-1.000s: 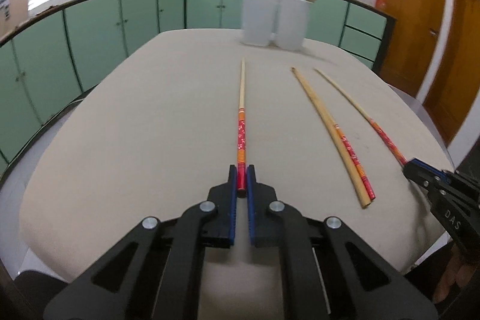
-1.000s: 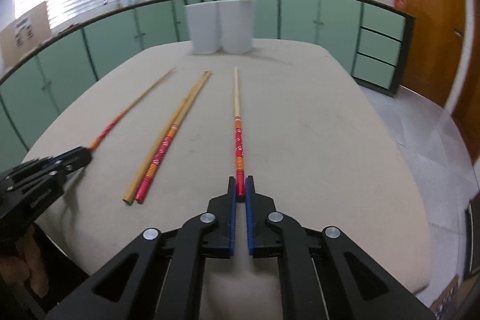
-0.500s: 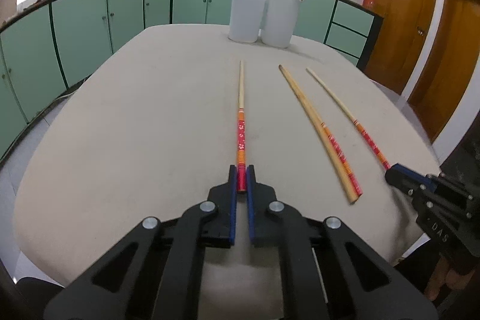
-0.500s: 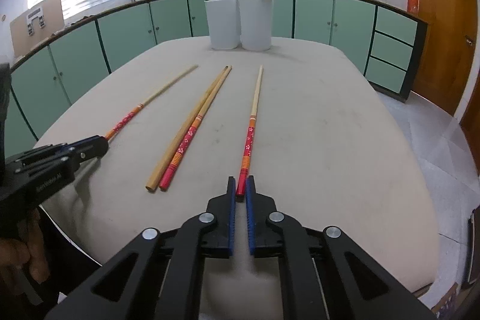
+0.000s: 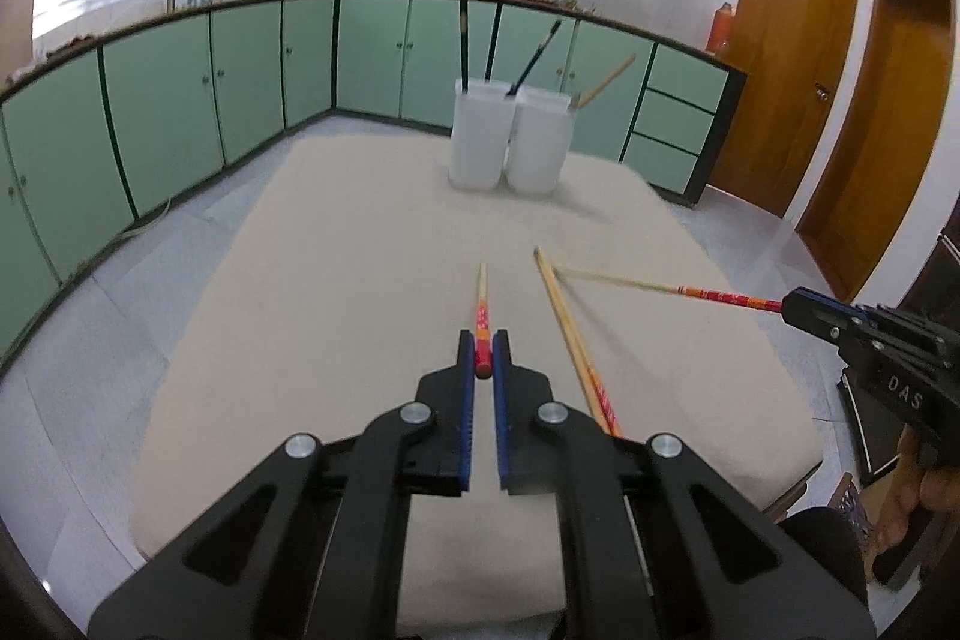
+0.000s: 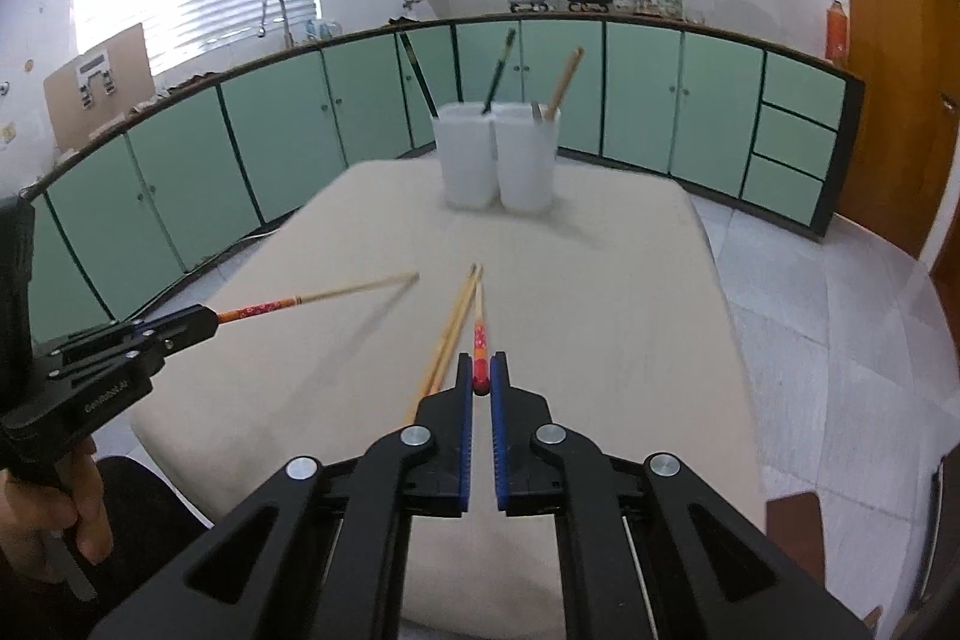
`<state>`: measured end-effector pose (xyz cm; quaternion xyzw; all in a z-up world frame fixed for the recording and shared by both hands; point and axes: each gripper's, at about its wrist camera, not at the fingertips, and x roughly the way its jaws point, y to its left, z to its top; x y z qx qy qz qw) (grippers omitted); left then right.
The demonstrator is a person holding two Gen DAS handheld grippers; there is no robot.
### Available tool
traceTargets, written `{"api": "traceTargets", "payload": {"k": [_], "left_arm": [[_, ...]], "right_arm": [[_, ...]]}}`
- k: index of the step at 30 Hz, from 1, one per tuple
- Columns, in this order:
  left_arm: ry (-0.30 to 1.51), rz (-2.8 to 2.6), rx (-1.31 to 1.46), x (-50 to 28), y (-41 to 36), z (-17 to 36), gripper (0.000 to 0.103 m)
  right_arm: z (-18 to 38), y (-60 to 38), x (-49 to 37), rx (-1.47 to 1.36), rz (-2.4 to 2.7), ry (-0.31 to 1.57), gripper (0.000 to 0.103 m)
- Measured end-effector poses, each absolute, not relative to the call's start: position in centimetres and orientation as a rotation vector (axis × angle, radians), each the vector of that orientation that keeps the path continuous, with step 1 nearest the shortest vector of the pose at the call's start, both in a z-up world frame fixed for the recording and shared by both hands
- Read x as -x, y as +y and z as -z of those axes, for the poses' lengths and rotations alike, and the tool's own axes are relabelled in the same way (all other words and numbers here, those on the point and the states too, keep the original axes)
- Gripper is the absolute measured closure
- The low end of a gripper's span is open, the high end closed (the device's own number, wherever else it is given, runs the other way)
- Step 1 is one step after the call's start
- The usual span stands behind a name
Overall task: Organize utensils
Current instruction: 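Carry both red-patterned chopsticks to the white holder and lower them in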
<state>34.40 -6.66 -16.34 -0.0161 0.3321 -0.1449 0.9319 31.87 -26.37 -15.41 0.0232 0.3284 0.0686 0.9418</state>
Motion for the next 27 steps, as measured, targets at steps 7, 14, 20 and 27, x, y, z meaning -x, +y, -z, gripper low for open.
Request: {"api": "traceTargets", "payload": {"k": [7,14,20,27], "left_arm": [[0.678,0.353,0.015,-37.6,-6.3,11.9,0.098],[0.698,0.388,-0.010,-41.5,-6.4,8.8,0.098],[0.729,0.418,-0.029,-43.8,-7.1,7.7,0.098],[0.745,0.435,-0.027,-45.9,-6.7,6.5,0.098]], "right_arm": [[11.1,-25.9,-35.7,0.008,-0.185,0.694,0.098],[6.7,-25.6,-39.9,0.076,-0.208,0.723,0.098],[4.9,-25.4,-43.0,0.116,-0.224,0.804,0.098],[4.3,-25.5,-44.8,0.119,-0.223,0.856,0.098]]}}
